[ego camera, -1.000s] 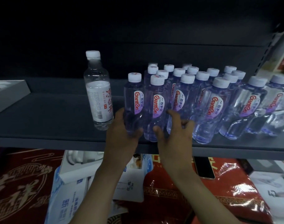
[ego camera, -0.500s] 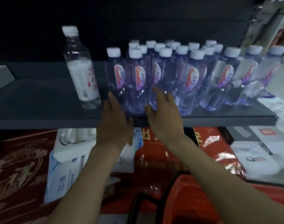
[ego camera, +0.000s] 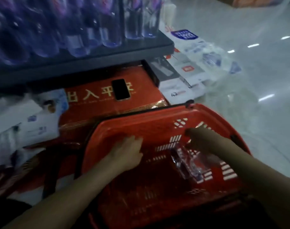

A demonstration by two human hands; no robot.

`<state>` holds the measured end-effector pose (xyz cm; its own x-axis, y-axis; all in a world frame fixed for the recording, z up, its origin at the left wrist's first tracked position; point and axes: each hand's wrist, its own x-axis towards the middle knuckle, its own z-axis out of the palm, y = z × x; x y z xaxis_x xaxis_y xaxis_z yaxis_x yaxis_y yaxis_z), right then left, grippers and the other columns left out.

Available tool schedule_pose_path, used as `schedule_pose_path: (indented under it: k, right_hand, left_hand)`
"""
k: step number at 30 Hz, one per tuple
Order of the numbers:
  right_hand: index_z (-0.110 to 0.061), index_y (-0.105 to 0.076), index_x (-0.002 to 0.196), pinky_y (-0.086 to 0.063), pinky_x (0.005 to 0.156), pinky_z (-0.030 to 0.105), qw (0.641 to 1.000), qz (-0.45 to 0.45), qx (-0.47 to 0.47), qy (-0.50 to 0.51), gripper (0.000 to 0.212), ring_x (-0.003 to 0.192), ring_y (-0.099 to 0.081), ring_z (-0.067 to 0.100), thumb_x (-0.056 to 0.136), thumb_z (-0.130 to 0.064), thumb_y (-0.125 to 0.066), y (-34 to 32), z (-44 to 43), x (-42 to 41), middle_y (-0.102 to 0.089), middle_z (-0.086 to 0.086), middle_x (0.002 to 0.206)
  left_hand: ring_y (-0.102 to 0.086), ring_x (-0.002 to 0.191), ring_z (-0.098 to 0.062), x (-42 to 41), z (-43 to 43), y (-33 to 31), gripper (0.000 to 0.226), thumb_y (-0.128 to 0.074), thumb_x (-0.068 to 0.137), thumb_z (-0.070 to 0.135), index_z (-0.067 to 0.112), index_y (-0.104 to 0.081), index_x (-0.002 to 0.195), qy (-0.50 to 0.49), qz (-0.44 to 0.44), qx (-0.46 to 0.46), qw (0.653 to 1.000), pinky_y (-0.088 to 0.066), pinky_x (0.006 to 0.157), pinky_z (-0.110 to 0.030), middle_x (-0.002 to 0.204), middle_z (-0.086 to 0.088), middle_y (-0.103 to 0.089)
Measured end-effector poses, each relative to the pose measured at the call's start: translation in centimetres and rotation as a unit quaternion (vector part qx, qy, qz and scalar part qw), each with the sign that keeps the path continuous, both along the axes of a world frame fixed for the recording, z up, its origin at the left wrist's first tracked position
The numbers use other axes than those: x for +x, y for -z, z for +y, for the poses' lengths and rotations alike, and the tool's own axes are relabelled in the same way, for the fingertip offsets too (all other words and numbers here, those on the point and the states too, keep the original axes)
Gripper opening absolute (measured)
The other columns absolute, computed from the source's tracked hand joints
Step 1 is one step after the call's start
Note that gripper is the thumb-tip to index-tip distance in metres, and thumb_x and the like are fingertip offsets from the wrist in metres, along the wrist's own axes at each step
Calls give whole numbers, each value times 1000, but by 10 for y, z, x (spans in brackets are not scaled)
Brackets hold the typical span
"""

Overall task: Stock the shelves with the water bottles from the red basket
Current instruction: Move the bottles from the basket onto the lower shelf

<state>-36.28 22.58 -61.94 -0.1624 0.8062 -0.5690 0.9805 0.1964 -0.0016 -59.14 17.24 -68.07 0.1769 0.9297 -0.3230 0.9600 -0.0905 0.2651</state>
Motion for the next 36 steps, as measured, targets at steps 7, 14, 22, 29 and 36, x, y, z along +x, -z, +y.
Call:
schedule_pose_path:
  k: [7, 14, 22, 29, 36]
  right_hand:
    - [-23, -39, 149, -30, 113, 53, 974, -227, -7, -25, 58, 140, -34, 37, 96, -44, -50, 63, -6, 32, -40, 14, 151]
    - [-14, -41, 145, -31, 111, 49, 915, -342, -83, -197, 51, 136, -41, 36, 101, -39, -44, 83, 2, 31, -47, 13, 145]
    - [-16, -62, 127, -36, 113, 48, 939, 118, -68, -314, 36, 126, -55, 27, 90, -19, -61, 121, -26, 13, -62, 5, 131]
    - [-19, -36, 146, -58, 85, 38, 962, 159, -54, 214, 54, 105, -66, 30, 97, -9, -56, 157, 12, 55, -60, 16, 130]
    - [-23, -30, 149, -51, 97, 39, 990, 82, -1, 115, 69, 126, -53, 33, 89, -24, -65, 192, 2, 51, -49, 13, 141]
  left_hand:
    - [-60, 115, -20, 100, -15, 103, 44, -63, 84, 32, 15, -57, 124, 16, -178, -228, 957, -45, 95, -23, 126, -6, -63]
    - [-39, 132, -4, 125, -29, 141, 77, -75, 79, 30, 28, -37, 145, -56, -311, -166, 934, -29, 109, -18, 139, 15, -38]
    - [-60, 78, 18, 104, -28, 160, 37, -73, 77, 13, 13, -57, 109, -198, -417, -183, 868, -45, 77, -5, 97, 9, -64]
    - [-66, 59, -13, 62, -28, 168, 44, -83, 64, -3, 9, -62, 100, -456, -386, -262, 758, -50, 42, -21, 84, -8, -69]
    - [-74, 83, -30, 69, -21, 167, 44, -85, 61, 7, 7, -71, 103, -503, -477, -246, 677, -61, 74, -40, 92, -14, -76]
